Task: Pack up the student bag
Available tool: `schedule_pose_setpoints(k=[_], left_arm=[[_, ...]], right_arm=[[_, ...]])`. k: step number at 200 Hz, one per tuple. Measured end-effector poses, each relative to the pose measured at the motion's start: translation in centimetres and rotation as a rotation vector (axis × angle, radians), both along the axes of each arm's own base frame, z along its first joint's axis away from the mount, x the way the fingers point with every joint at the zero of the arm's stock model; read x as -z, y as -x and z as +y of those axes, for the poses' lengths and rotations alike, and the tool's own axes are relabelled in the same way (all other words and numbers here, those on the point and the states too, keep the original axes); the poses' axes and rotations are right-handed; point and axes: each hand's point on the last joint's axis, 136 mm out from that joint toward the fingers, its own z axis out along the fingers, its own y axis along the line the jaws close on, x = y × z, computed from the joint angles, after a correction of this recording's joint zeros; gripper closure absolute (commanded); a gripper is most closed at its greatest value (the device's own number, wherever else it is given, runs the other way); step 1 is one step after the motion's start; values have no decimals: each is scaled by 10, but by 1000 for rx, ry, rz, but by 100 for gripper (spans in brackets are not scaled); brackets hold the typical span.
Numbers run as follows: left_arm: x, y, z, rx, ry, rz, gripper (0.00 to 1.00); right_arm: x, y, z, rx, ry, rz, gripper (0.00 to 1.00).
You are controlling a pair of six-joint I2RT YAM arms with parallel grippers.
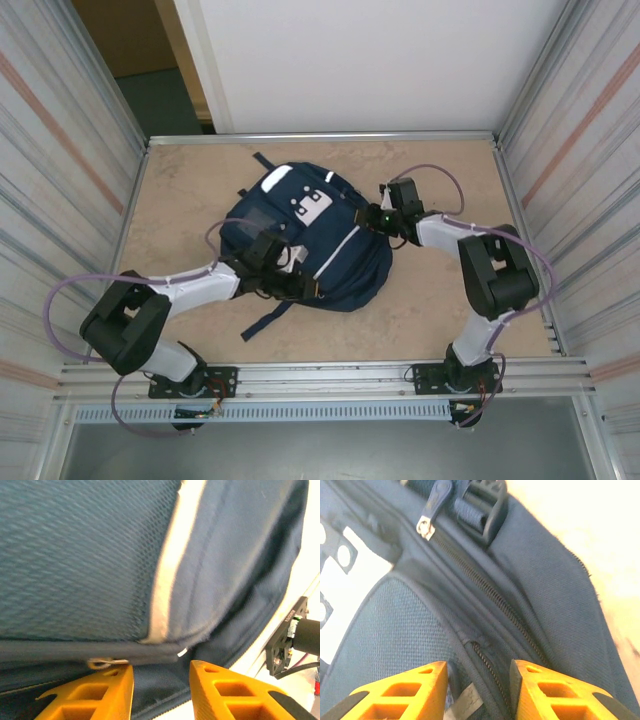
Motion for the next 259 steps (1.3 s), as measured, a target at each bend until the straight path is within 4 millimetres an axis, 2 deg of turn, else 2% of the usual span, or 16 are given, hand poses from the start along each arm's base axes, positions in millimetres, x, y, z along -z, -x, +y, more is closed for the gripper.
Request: schedule_pose_setpoints(k=[18, 53, 75, 96, 114, 135, 169, 192, 204, 223, 247, 259], left_arm=[[-3, 6, -9, 17, 6, -4, 62], [-16, 0, -13, -3, 3, -33, 58], [-33, -4, -1, -47, -36, -70, 54], [-56, -12, 21, -130, -57, -134, 53], [-70, -24, 40, -216, -45, -167, 48], [-68, -37, 54, -306, -61, -166, 46], [-42, -43, 52, -342, -98, -82, 41], [-15, -48, 48, -357, -147, -2, 41], [-4, -51, 45, -369, -168, 33, 46], [5, -57, 43, -407, -172, 75, 65], [4, -63, 36, -452, -115, 131, 85], [1, -64, 34, -483, -78, 163, 91]], right_arm=[[-5, -14, 8, -13, -25, -20, 61], [-14, -14, 7, -8, -15, -38, 52], [-31, -5, -3, 2, 24, -74, 48], [-55, 9, -16, 8, 72, -133, 46], [-69, 32, -21, 1, 120, -177, 45], [-67, 73, -7, -77, 170, -195, 46], [-40, 146, 14, -268, 221, -178, 53], [-28, 178, 19, -377, 228, -185, 57], [-27, 188, 24, -415, 226, -191, 59], [-30, 194, 37, -457, 211, -217, 60], [-25, 202, 57, -518, 197, -229, 59], [-15, 209, 66, -557, 206, -206, 59]])
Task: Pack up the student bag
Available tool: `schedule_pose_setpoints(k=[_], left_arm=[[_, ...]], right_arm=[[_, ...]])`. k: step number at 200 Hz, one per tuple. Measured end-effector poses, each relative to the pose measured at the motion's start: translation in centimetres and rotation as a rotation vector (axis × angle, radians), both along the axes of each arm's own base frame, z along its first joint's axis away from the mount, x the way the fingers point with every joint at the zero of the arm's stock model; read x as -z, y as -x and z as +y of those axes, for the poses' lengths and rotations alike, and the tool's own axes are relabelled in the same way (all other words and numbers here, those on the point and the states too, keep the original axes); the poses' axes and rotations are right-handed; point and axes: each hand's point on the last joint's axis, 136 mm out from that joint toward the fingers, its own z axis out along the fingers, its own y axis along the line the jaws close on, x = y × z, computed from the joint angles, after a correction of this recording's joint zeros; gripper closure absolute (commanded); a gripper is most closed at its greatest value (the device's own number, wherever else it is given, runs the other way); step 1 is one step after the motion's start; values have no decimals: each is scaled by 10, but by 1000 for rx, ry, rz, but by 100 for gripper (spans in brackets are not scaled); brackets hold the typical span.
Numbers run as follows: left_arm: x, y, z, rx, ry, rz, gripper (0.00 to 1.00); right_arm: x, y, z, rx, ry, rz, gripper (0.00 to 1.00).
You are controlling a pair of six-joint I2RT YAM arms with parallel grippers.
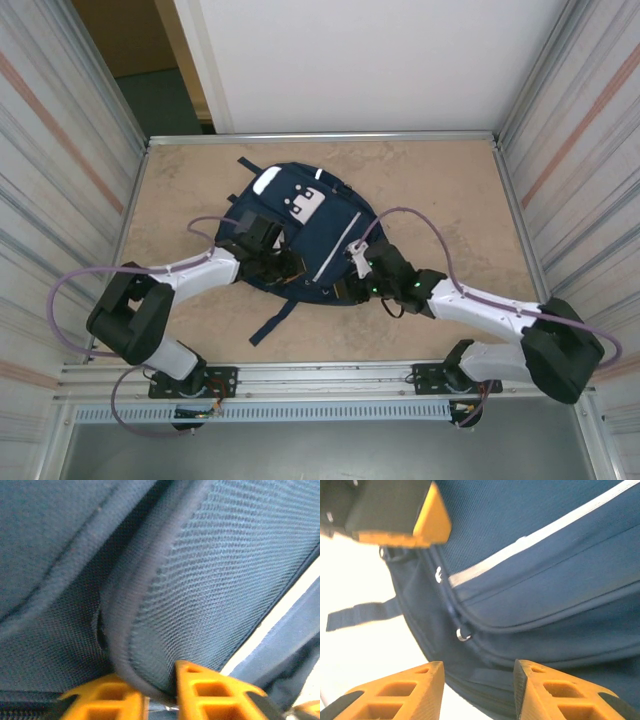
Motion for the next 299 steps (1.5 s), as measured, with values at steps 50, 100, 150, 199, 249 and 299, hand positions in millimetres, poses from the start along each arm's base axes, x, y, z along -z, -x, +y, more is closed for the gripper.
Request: schedule_pose_setpoints(k=[50, 100, 150, 199, 249, 299], left_arm=[[-13, 0, -6, -65, 83, 35, 100], [-44, 10, -28, -120, 184, 19, 100], [-46, 19, -36, -131, 193, 40, 100], [-45, 16, -41, -150, 221, 59, 100], [-46, 14, -50, -153, 261, 68, 100], [-48, 15, -56, -139, 279, 64, 100]], right_arm=[[5, 2, 23, -56, 18, 1, 48], [-10, -8, 24, 114, -15, 110, 46], [-11, -4, 11, 249, -46, 179, 45], [-21, 25, 4, 251, -23, 119, 43], [10, 30, -7, 240, 49, 130, 44], [-9, 8, 3, 221, 32, 66, 45]])
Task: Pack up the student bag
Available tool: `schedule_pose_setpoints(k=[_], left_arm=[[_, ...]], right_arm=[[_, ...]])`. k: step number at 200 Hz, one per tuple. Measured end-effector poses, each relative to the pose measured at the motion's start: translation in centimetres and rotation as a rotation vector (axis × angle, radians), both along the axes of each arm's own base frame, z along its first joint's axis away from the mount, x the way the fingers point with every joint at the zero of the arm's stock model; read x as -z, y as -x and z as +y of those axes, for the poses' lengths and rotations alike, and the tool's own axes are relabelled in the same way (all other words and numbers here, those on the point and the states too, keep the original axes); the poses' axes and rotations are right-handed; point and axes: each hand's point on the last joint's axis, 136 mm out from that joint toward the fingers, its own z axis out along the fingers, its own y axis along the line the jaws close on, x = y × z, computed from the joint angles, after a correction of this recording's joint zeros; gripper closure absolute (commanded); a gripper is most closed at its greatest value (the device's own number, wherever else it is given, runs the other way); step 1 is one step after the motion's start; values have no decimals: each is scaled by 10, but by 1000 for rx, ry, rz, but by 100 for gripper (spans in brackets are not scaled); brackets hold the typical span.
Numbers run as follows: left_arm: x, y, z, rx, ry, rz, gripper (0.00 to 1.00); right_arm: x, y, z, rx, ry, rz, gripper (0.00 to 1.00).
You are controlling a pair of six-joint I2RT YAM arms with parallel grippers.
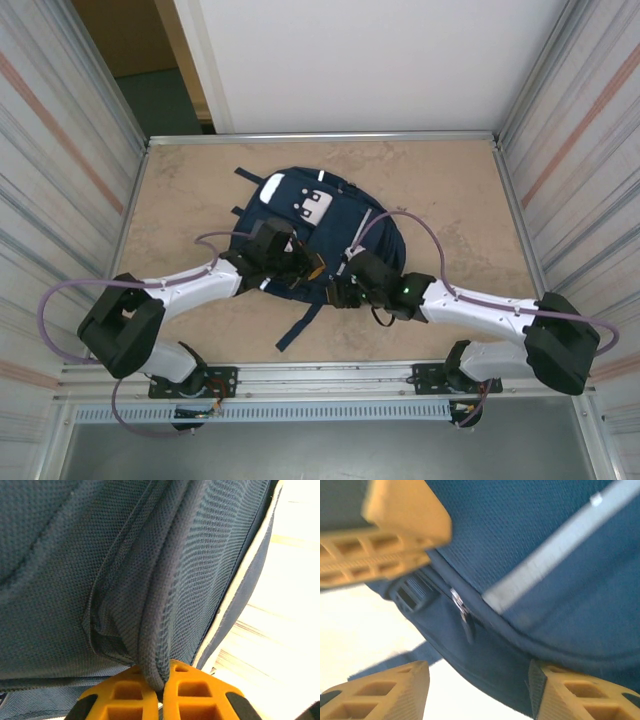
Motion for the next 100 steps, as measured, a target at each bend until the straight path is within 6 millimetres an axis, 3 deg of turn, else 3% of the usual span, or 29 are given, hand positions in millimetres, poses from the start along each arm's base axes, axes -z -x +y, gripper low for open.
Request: schedule_pose_setpoints(k=[41, 100], left_arm=[[-1, -2, -2, -10, 8, -3, 100], [3, -8, -7, -14, 20, -9, 100]], right_arm=[[8, -4, 4, 15, 38, 12, 46], [18, -24, 10, 237, 105, -10, 68]])
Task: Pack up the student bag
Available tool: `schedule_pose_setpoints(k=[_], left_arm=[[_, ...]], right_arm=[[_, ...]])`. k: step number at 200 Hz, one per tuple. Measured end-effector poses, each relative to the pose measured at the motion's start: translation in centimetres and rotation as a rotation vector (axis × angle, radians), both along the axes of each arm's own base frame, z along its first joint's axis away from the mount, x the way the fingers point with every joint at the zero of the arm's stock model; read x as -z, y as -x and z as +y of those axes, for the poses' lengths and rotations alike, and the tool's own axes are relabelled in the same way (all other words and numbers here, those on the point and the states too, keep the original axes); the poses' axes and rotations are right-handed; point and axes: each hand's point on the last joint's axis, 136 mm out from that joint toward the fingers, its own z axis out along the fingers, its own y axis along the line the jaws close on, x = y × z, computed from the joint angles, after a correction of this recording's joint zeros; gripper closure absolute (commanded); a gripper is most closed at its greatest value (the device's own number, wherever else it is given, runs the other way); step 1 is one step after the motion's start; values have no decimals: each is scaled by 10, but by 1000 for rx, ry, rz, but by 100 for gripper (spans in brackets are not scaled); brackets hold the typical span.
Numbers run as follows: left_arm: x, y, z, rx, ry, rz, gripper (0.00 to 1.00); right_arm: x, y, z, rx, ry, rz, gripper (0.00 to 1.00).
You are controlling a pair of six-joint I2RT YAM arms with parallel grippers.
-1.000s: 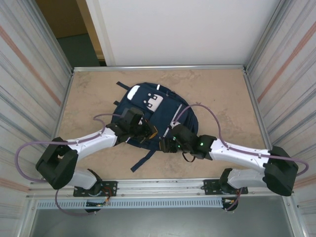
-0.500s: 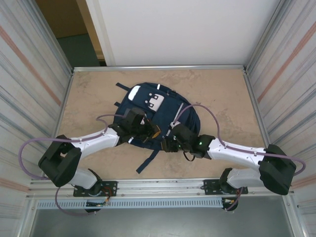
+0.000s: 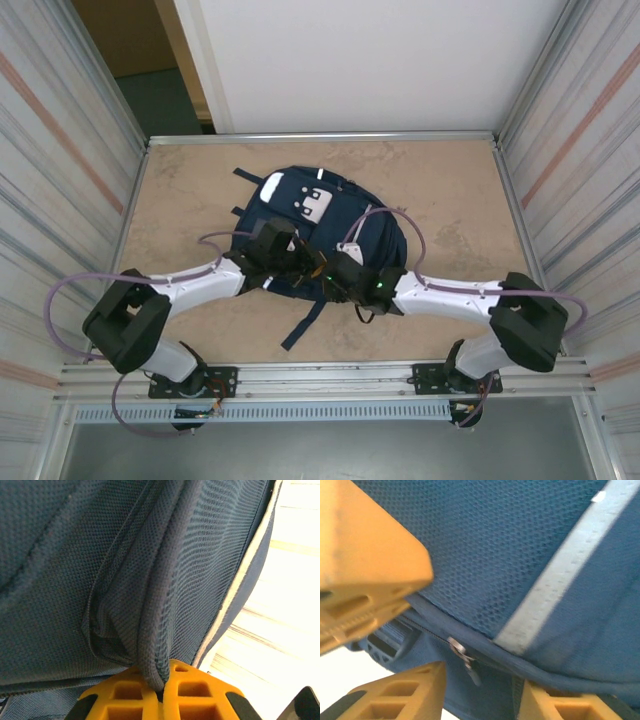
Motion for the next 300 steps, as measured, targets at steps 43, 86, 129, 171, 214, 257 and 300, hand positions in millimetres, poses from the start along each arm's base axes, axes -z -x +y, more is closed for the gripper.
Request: schedule_pose_setpoints(k=[43, 86, 129, 171, 214, 257, 300], left_arm=[[3, -5, -4, -8, 12, 3, 100], [1, -6, -6, -8, 20, -4, 100], [-1, -8, -5, -1, 39, 1, 100], [-3, -13, 3, 17, 52, 4, 100], [-3, -17, 14, 54, 46, -16, 100], [-1, -22, 27, 103, 13, -32, 100], [4, -59, 49, 153, -55, -37, 100]], right_arm=[[3, -8, 16, 90, 27, -27, 85], [7, -13, 4, 163, 60, -48, 100], [3, -13, 2, 174, 44, -51, 100], [-11, -8, -8, 124, 50, -73, 100], [-16, -6, -33, 67, 63, -88, 100], [-19, -12, -43, 30, -33, -61, 100], [-16, -17, -29, -67, -105, -4, 100]])
